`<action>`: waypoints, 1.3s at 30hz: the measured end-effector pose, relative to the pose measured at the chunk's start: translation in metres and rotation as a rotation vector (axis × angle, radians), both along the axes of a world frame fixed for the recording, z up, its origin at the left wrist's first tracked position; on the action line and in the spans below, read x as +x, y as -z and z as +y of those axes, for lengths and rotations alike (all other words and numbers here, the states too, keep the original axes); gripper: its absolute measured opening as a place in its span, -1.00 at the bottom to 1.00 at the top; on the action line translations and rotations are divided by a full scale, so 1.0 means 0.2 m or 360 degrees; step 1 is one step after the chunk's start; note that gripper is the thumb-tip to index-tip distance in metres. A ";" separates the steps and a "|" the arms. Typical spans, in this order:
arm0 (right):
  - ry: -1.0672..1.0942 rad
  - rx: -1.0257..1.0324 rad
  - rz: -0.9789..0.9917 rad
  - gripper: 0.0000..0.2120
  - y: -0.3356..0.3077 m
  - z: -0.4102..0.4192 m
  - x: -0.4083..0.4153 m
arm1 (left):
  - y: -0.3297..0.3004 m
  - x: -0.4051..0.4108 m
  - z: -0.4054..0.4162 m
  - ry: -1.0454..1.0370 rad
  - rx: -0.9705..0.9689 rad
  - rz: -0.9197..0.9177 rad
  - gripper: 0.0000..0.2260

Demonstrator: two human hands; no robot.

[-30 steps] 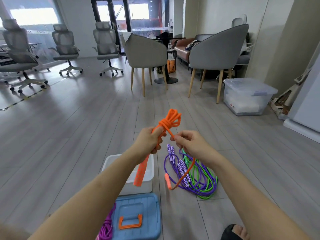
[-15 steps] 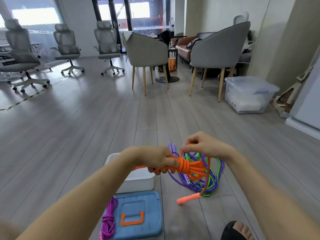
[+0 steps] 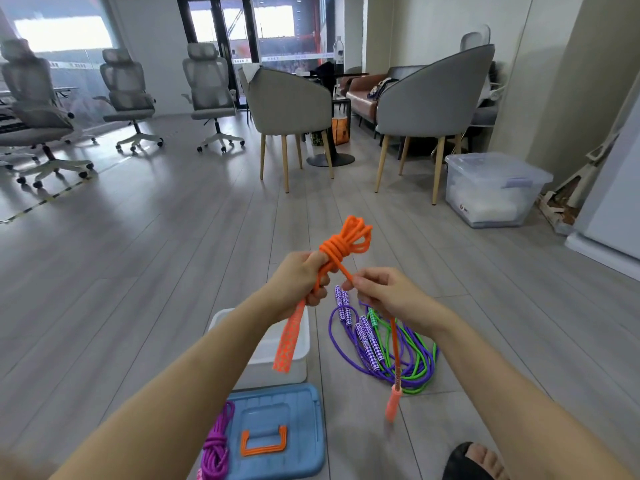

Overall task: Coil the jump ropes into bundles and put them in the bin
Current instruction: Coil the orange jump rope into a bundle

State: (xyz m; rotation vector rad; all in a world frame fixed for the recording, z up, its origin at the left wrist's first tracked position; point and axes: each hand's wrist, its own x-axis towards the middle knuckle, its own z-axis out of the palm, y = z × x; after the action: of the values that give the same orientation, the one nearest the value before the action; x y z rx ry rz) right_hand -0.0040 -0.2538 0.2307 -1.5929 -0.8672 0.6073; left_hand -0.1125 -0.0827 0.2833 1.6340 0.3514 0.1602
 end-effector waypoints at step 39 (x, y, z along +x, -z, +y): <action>0.0023 0.0255 0.0294 -0.83 -0.18 -0.02 -0.06 | 0.00 -0.05 -0.10 0.0346 -0.0381 -0.0110 -0.66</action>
State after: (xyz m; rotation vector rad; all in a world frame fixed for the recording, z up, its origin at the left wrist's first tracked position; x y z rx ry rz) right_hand -0.0165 -0.2580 0.2663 -1.3744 -0.7467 0.6474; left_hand -0.1235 -0.1024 0.2839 1.4146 0.1322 0.0088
